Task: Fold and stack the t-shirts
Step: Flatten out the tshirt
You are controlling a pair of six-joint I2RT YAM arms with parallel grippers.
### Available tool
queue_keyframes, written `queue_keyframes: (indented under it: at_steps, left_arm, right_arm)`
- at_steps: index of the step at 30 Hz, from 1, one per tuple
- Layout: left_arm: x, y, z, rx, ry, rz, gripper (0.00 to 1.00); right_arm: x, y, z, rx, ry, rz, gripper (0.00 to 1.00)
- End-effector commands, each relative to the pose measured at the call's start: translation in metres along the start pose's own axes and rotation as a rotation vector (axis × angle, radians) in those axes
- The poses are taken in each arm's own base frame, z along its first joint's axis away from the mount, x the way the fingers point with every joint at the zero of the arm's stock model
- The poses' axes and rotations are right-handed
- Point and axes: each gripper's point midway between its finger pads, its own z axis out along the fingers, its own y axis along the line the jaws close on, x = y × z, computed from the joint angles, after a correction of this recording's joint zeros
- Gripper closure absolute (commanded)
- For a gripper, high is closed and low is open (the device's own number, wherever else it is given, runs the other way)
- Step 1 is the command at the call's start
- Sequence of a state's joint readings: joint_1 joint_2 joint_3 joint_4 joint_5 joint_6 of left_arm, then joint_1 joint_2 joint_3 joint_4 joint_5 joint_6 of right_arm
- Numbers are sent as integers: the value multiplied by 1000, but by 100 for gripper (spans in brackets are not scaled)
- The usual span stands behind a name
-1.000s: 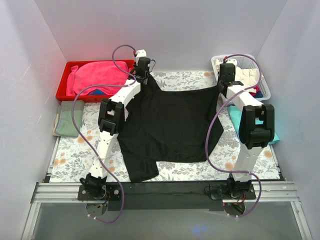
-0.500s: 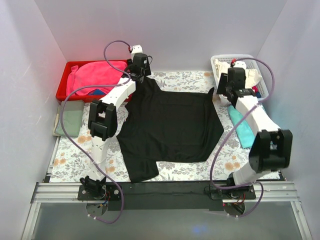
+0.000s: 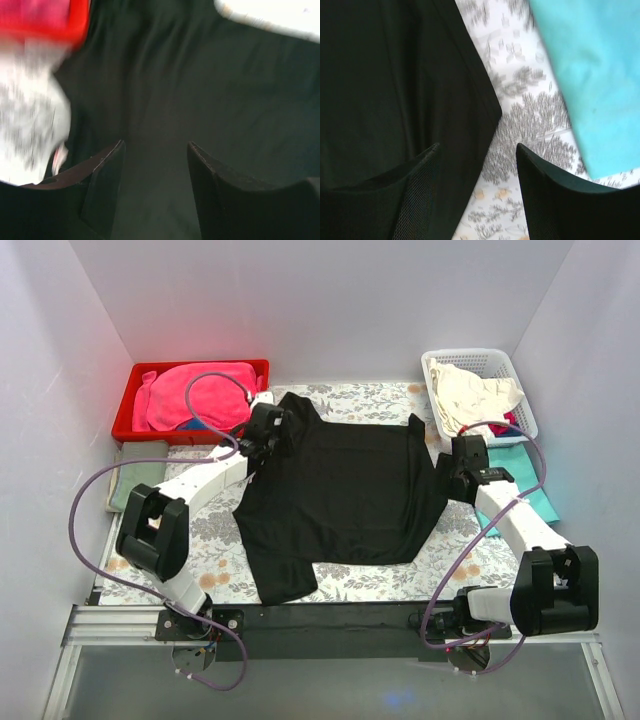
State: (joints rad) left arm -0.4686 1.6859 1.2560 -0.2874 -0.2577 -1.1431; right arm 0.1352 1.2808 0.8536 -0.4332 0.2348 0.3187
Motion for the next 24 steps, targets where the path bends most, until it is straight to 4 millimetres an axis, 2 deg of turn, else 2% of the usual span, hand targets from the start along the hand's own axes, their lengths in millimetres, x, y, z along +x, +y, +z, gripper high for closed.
queue_keyframes:
  at_steps: [1, 2, 7, 15, 20, 24]
  left_arm:
    - [31, 10, -27, 12, 76, -56, 50]
    - [45, 19, -33, -1, 100, -54, 50]
    - [80, 34, -44, -18, 170, -83, 54]
    - [117, 50, -44, -59, 260, -89, 58]
    - [134, 73, -41, -171, 303, -65, 59]
    - [158, 91, -37, -275, 387, -44, 61]
  right_arm:
    - [27, 2, -4, -28, 62, 44, 34]
    - [34, 1, -2, -26, 78, 44, 34]
    - [60, 0, 8, -29, 164, 34, 35]
    - [68, 4, 20, -39, 219, 20, 37]
    - [78, 4, 28, -19, 274, -3, 39]
    - [84, -5, 28, 69, 321, -52, 40]
